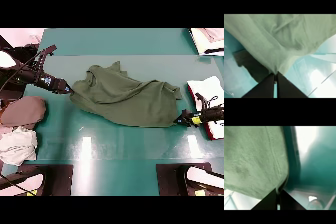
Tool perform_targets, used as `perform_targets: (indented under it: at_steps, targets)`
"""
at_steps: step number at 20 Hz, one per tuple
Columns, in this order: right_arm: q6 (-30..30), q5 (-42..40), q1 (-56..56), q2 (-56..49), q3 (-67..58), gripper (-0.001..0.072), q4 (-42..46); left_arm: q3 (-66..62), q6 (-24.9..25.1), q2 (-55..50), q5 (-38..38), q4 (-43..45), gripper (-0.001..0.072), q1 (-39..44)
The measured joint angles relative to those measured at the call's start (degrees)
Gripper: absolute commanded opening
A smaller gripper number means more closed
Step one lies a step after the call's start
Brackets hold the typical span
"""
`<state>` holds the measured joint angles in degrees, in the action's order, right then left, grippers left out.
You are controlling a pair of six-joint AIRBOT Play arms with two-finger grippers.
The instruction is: Fold the shirts.
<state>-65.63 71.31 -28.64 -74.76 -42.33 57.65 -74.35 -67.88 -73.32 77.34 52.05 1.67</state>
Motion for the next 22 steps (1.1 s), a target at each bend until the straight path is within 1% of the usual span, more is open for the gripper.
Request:
perform_targets:
  at_steps: [3,6,9,11,14,18,20,22]
  targets:
    - [0.2,0.0,0.7,4.4,-2.0,0.0018,-0.6,-3.0,-1.2,0.0,-0.2,0.2,0.0025,-0.5]
    - [-0.2,0.3,0.8,10.7,-9.0,0.0018,-5.7,-13.1,-3.1,0.0,-0.7,0.3,0.0025,-1.4]
    - [-0.9,-1.6,1.0,16.9,-19.7,0.0017,-13.2,-28.6,-5.0,0.0,-0.8,0.2,0.0025,-1.8]
    - [-1.3,-3.7,1.1,20.7,-28.4,0.0017,-16.3,-38.8,-5.9,0.6,-1.2,0.2,0.0025,-2.0]
    - [-2.1,-5.5,-0.1,25.2,-41.9,0.0017,-18.5,-46.6,-6.7,5.1,-4.0,0.1,0.0025,-2.1]
    - [-3.7,-5.0,-4.1,28.9,-56.5,0.0017,-19.2,-49.4,-7.0,14.9,-10.2,0.1,0.0025,-2.1]
    - [-5.9,-3.7,-6.8,29.7,-62.2,0.0016,-16.7,-49.9,-7.1,19.4,-13.6,0.1,0.0024,-2.1]
    - [-8.9,-1.5,-9.1,29.6,-67.6,0.0016,-12.3,-50.1,-7.0,22.2,-15.6,0.4,0.0024,-2.1]
